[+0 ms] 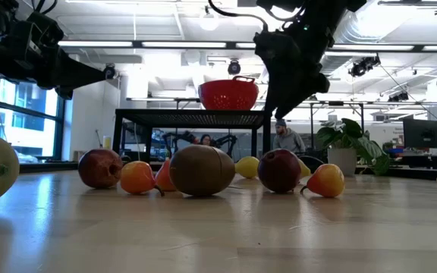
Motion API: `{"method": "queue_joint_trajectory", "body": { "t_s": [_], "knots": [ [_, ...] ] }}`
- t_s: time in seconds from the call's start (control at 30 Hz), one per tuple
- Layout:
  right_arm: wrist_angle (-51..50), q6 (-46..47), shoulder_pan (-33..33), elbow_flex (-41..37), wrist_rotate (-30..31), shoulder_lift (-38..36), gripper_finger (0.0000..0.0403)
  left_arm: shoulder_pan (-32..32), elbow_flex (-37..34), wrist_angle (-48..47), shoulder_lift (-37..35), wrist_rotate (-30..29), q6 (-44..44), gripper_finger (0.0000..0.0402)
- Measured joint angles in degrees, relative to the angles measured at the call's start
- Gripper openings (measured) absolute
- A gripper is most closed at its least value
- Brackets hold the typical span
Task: Pick & Place Fruit
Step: Put the middle lemon into the colander on the shelf on the shelf
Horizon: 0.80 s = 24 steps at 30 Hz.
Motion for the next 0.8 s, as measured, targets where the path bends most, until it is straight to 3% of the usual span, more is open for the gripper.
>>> {"method": "queue_joint_trajectory", "body": {
  "t_s": [0.17,0.33,0.47,0.8],
  "knots": [
    [-3.53,5.15,-0.72,0.00,1.48,0.00,0.0192,-0.01,0.00,0.00,0.00,-0.01,0.00,0.0000],
    [-7.33,9.77,-1.33,0.00,6.02,0.00,0.0240,-0.01,0.00,0.00,0.00,-0.02,0.00,0.0000],
    [-6.30,11.11,-1.95,0.00,5.47,0.00,0.0269,0.00,0.00,0.00,0.00,-0.02,0.00,0.0000],
    [-4.85,10.55,-2.25,-0.62,4.86,5.49,0.0271,0.00,0.00,0.00,-0.02,-0.02,0.00,0.0000]
  ]
}}
